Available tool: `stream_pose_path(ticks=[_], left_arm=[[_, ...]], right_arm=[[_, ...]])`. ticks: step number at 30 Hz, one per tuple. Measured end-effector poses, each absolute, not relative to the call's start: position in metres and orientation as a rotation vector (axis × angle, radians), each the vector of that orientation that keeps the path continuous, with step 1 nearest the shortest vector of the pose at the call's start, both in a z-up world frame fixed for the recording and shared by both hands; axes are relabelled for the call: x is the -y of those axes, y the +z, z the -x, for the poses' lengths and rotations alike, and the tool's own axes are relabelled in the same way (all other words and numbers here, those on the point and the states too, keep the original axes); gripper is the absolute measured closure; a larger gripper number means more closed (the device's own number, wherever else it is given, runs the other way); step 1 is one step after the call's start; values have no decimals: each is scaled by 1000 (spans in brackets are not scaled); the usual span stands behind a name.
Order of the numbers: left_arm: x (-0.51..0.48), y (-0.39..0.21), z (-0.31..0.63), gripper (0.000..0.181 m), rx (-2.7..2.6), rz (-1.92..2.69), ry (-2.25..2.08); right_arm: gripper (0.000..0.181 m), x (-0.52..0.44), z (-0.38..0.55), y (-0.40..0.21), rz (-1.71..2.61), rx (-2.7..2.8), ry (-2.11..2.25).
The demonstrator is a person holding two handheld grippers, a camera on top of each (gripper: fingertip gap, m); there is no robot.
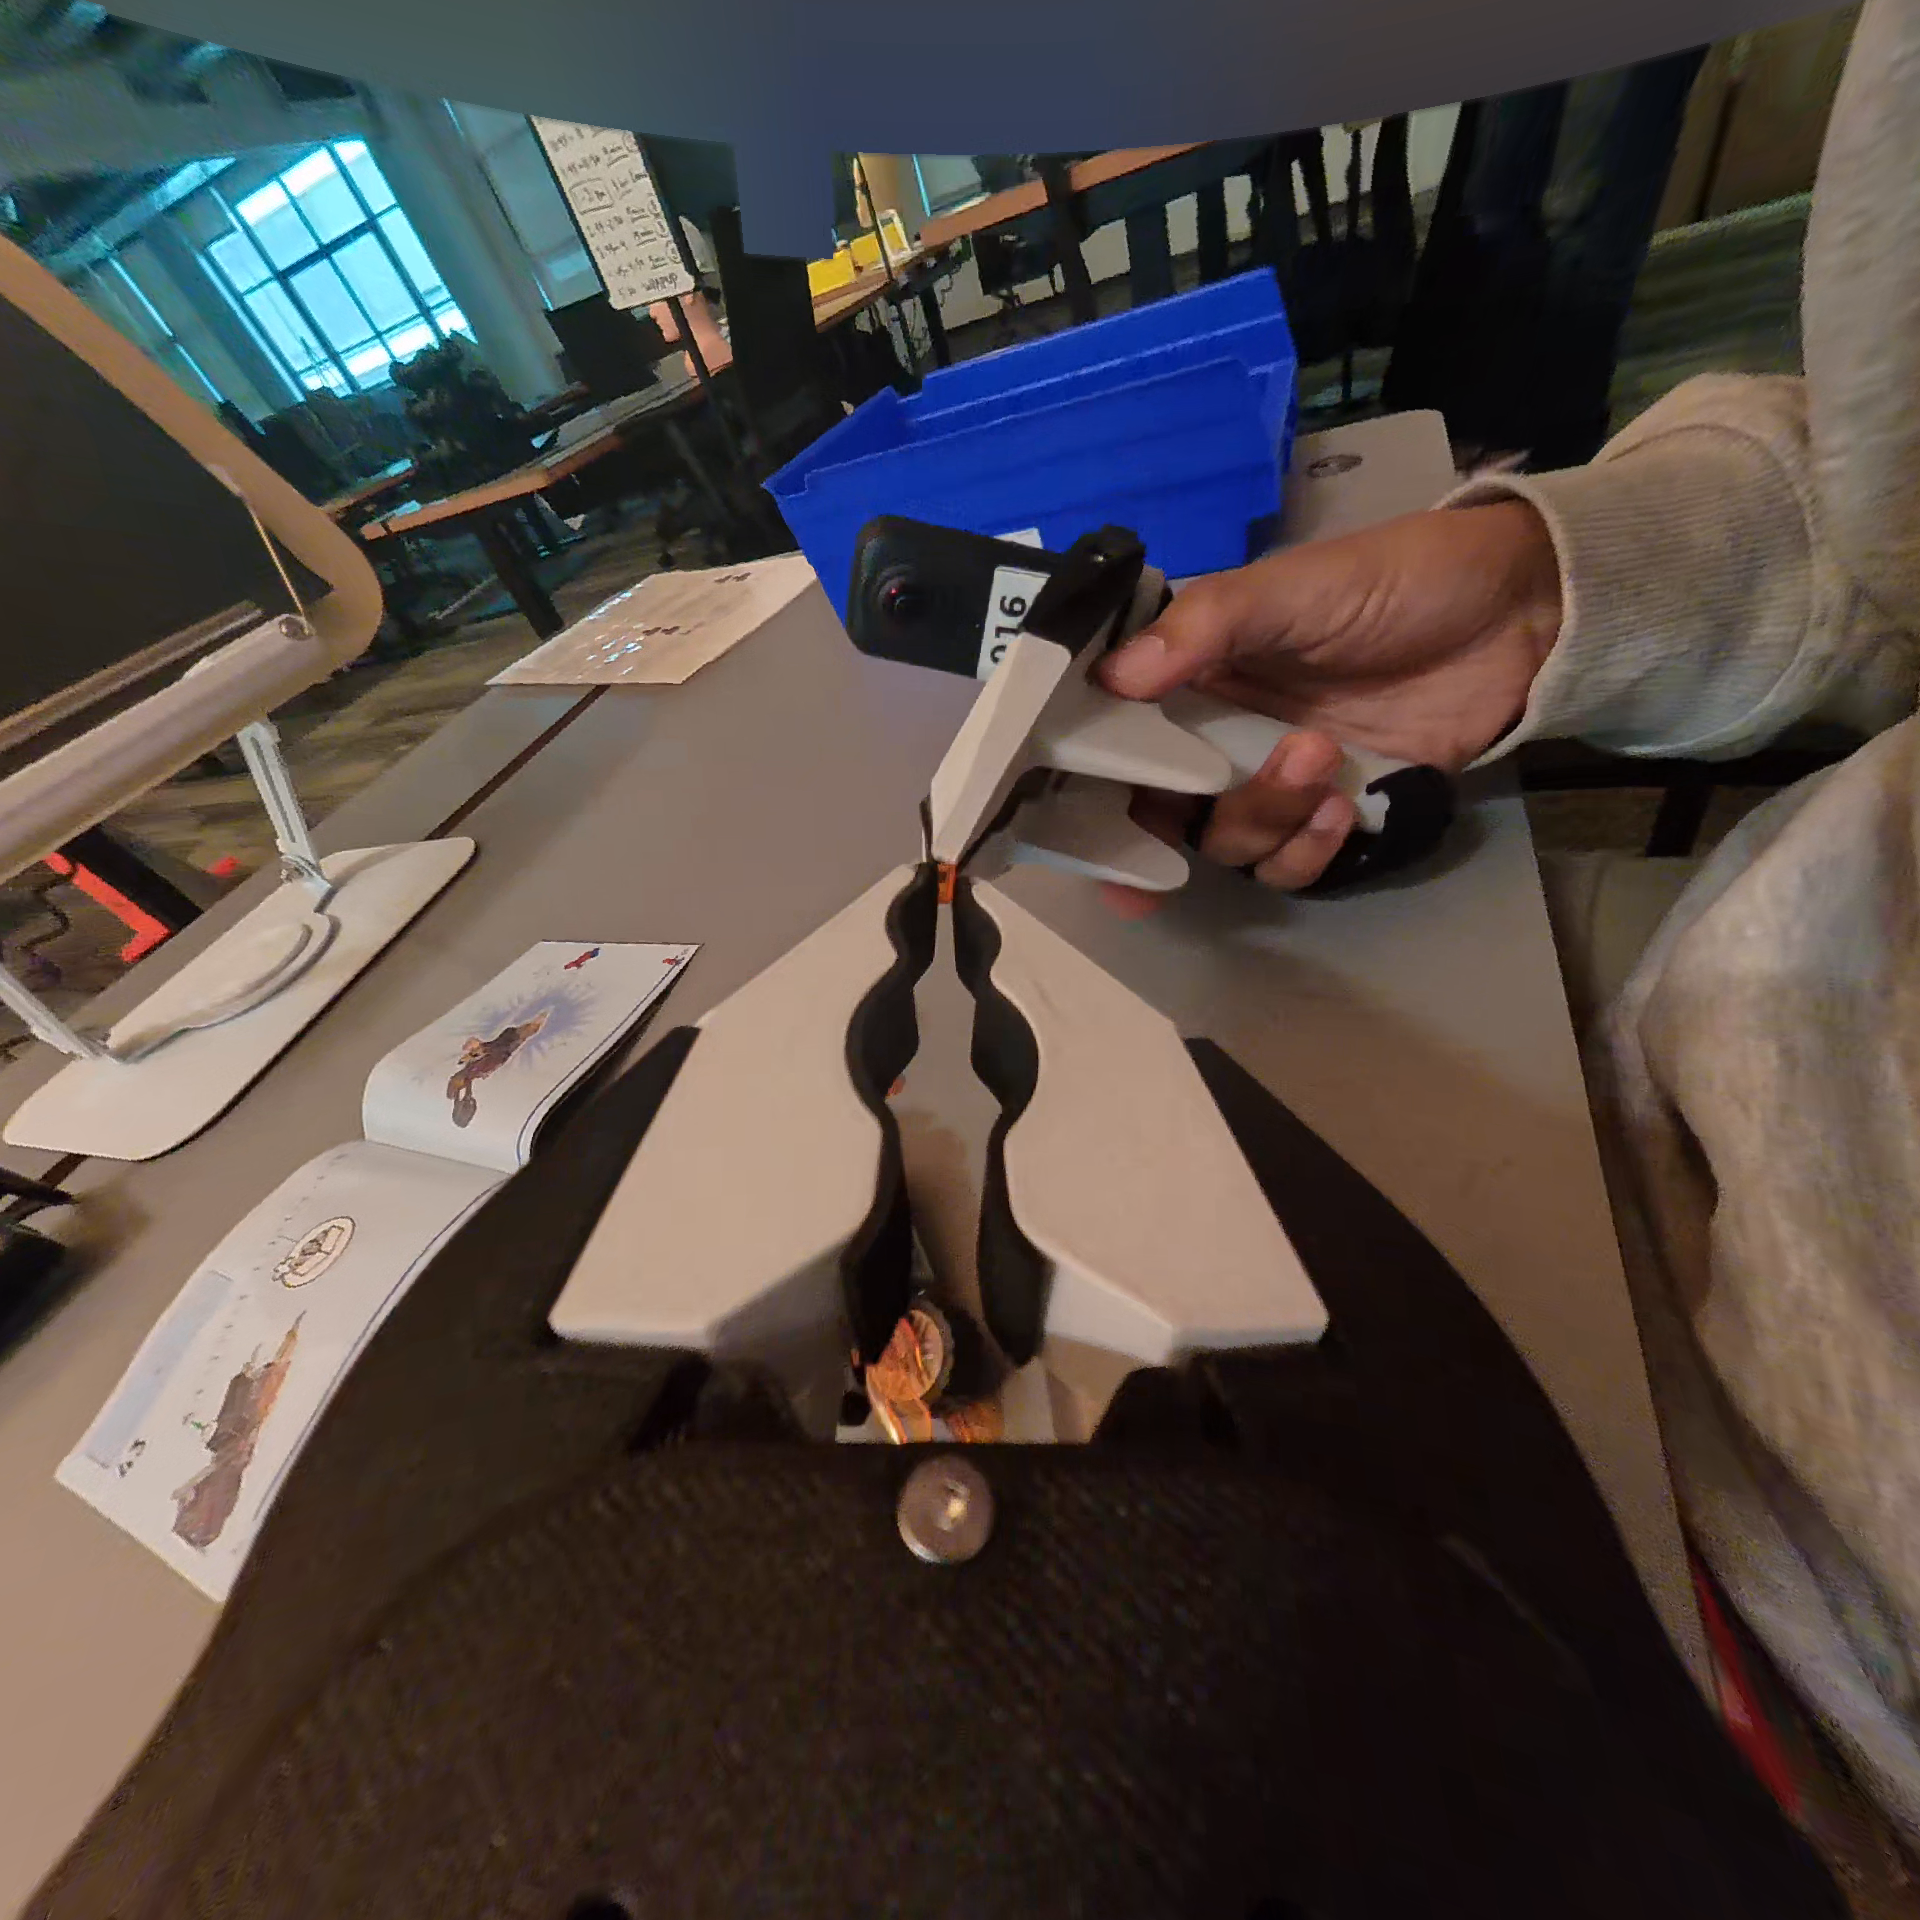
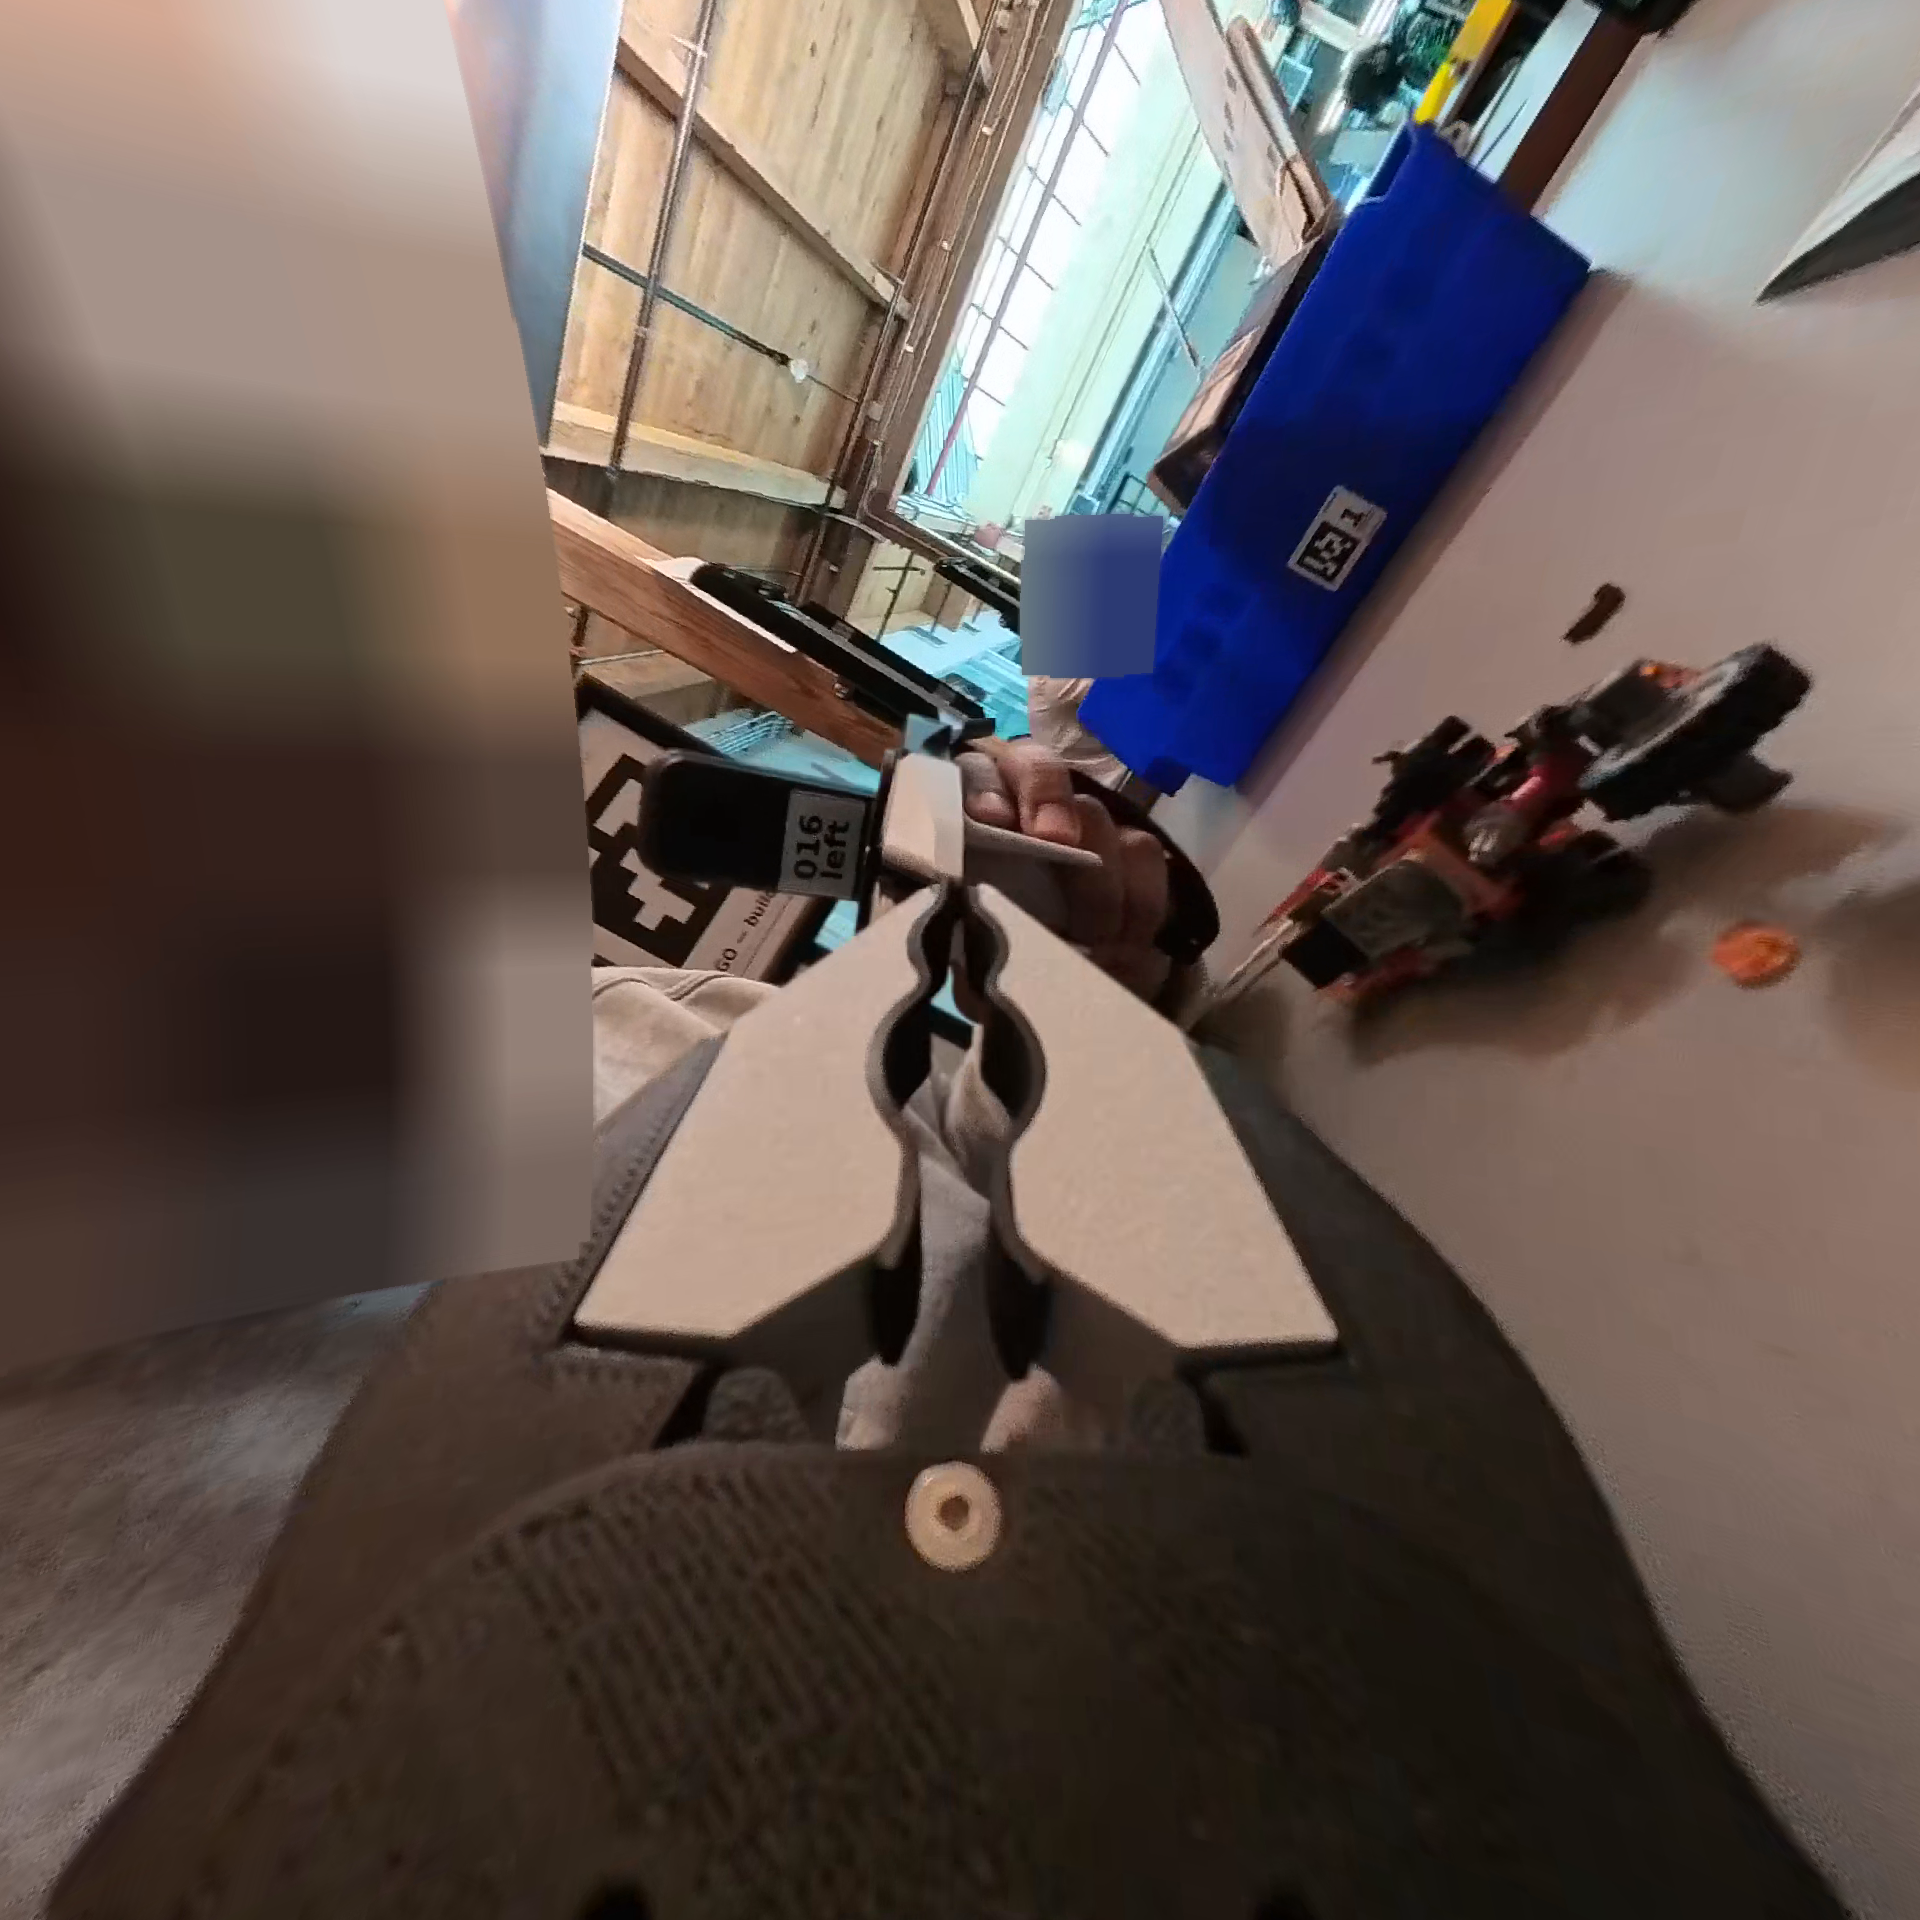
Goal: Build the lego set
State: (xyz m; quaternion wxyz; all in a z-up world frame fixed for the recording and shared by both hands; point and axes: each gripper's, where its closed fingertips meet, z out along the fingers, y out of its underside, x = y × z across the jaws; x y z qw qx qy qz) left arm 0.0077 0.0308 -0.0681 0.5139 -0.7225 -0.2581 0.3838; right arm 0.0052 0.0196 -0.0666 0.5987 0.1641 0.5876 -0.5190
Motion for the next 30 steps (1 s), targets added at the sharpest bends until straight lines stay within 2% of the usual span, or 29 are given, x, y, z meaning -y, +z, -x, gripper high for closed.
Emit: stream_pose_path(ticks=[9, 30], left_arm=[[-33, -70, -8, 180, 607, 1743, 909], [-34, -71, -8, 180, 612, 1736, 873]], right_arm=[[169, -20, -7, -71, -395, -1333, -1142], [180, -23, -8, -69, -342, -1357, -1122]])
